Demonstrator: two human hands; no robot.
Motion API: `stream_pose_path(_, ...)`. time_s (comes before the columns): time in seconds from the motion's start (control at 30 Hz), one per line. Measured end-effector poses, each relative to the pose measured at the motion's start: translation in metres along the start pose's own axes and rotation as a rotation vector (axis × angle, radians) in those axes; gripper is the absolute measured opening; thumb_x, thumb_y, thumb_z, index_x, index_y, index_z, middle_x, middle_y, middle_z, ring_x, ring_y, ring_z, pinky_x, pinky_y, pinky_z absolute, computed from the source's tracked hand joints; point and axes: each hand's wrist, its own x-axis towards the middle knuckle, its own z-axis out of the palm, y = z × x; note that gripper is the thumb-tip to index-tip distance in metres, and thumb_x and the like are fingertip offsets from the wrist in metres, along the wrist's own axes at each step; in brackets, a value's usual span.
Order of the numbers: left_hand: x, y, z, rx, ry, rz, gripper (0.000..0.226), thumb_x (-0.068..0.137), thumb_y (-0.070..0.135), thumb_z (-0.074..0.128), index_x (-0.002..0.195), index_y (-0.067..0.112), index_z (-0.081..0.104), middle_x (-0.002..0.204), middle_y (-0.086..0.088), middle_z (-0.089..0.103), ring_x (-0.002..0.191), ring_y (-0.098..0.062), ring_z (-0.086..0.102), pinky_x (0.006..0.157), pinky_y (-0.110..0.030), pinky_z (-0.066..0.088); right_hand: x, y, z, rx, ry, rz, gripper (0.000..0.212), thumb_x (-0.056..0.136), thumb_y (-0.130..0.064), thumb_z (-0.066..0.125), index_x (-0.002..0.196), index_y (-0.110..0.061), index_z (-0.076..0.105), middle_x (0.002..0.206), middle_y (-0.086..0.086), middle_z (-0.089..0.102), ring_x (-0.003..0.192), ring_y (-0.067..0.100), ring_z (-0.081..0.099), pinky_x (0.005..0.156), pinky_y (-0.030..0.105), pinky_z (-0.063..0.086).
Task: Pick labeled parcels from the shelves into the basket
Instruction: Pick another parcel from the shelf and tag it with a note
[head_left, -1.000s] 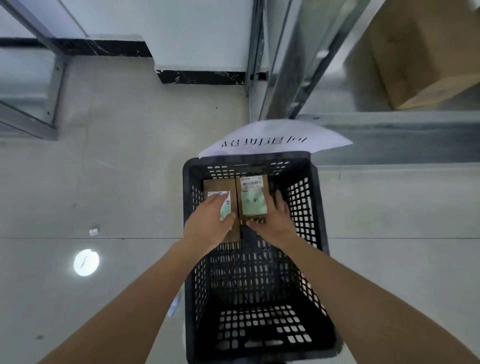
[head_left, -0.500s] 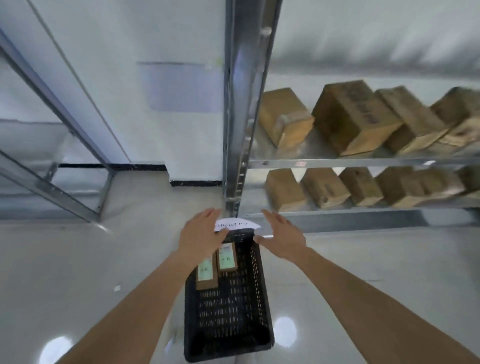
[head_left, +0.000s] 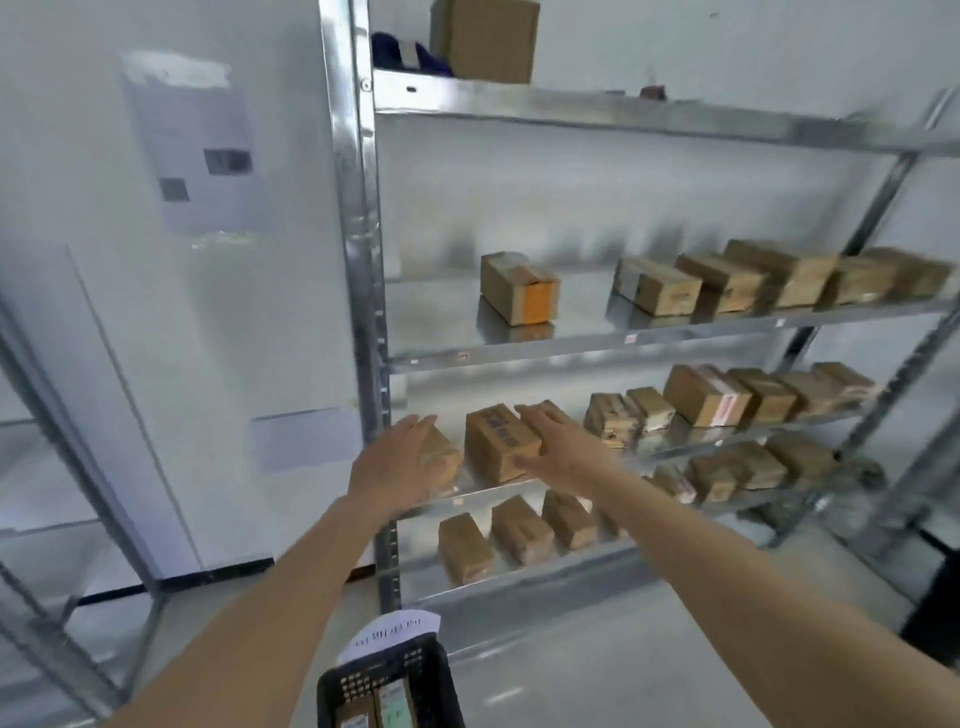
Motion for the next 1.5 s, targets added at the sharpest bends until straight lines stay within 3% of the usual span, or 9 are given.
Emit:
stream_pose_path(0.1,0.003,0.052,-0.036,0.006,0.046,0.047,0.065,0.093,0.052,0.056,0.151,0.033,0.032,0.158,0.009,0.032,0.14,-0.019,0.04,0.111,-0.04,0.04,-0.029,0.019,-0.07,0.001,0.095,0.012,0.077,0.093,-0.063,0.059,0.158,-0.042,0.023,0.167,-0.009,0.023,0.148,0.022,0.036,0.112,0.047,0.041)
stream_pose_path(0.23,0.013,0.134,-0.076,0.044,0.125,0.125,0.068,0.093,0.056,0.055,0.151,0.029,0.032,0.158,0.004,0.034,0.141,-0.021,0.038,0.112,-0.041,0.036,-0.058,0.059,-0.155,-0.007,0.182,0.027,0.076,0.093,-0.068,0.054,0.158,-0.043,0.022,0.167,-0.007,0.026,0.144,0.024,0.042,0.11,0.048,0.046)
stream_pose_path(0.33,0.024,0.198,-0.088,0.02,0.161,0.186,0.059,0.092,0.056,0.054,0.144,0.032,0.04,0.146,0.003,0.048,0.128,-0.023,0.05,0.099,-0.038,0.044,-0.076,0.1,-0.203,-0.021,0.246,0.061,0.074,0.095,-0.067,0.052,0.158,-0.039,0.025,0.165,-0.004,0.029,0.139,0.025,0.048,0.107,0.048,0.048)
stream_pose_path(0.43,0.037,0.253,-0.076,-0.066,0.129,0.191,0.068,0.085,0.066,0.053,0.145,0.041,0.034,0.149,0.004,0.045,0.126,-0.024,0.051,0.098,-0.042,0.047,-0.091,0.15,-0.234,-0.05,0.252,0.083,0.074,0.094,-0.068,0.051,0.157,-0.04,0.025,0.165,-0.004,0.028,0.138,0.025,0.048,0.105,0.051,0.05)
stream_pose_path(0.53,0.042,0.308,-0.045,-0.066,0.127,0.212,0.068,0.093,0.059,0.053,0.153,0.036,0.028,0.16,0.006,0.029,0.142,-0.02,0.035,0.107,-0.039,0.037,-0.105,0.203,-0.253,-0.05,0.246,0.104,0.074,0.093,-0.069,0.052,0.157,-0.044,0.024,0.166,-0.006,0.027,0.139,0.023,0.048,0.103,0.051,0.051)
stream_pose_path(0.73,0.059,0.384,0.003,-0.105,0.161,0.229,0.07,0.095,0.059,0.049,0.155,0.032,0.025,0.161,0.004,0.027,0.146,-0.019,0.029,0.114,-0.04,0.033,-0.119,0.292,-0.286,-0.039,0.243,0.126,0.075,0.094,-0.066,0.055,0.158,-0.041,0.024,0.166,-0.002,0.027,0.136,0.024,0.051,0.101,0.048,0.053)
stream_pose_path(0.87,0.076,0.418,0.024,-0.11,0.175,0.223,0.071,0.094,0.06,0.049,0.155,0.031,0.026,0.159,0.006,0.032,0.143,-0.02,0.034,0.11,-0.04,0.038,-0.116,0.328,-0.299,0.006,0.232,0.105,0.073,0.096,-0.062,0.055,0.158,-0.039,0.025,0.166,-0.001,0.027,0.127,0.022,0.058,0.094,0.039,0.054)
stream_pose_path(1.13,0.139,0.453,0.055,-0.113,0.169,0.209,0.061,0.096,0.051,0.052,0.151,0.032,0.032,0.152,0.002,0.041,0.135,-0.023,0.042,0.1,-0.038,0.042,-0.058,0.385,-0.309,0.045,0.198,0.072,0.071,0.097,-0.057,0.057,0.158,-0.037,0.028,0.165,0.001,0.031,0.139,0.025,0.048,0.109,0.046,0.048)
stream_pose_path(1.5,0.316,0.436,0.104,-0.165,0.15,0.095,0.061,0.096,0.046,0.054,0.151,0.03,0.032,0.15,0.002,0.042,0.132,-0.022,0.045,0.092,-0.032,0.04,0.119,0.45,-0.312,0.016,0.137,0.027,0.069,0.097,-0.055,0.059,0.156,-0.039,0.029,0.163,-0.001,0.035,0.141,0.023,0.045,0.111,0.043,0.044)
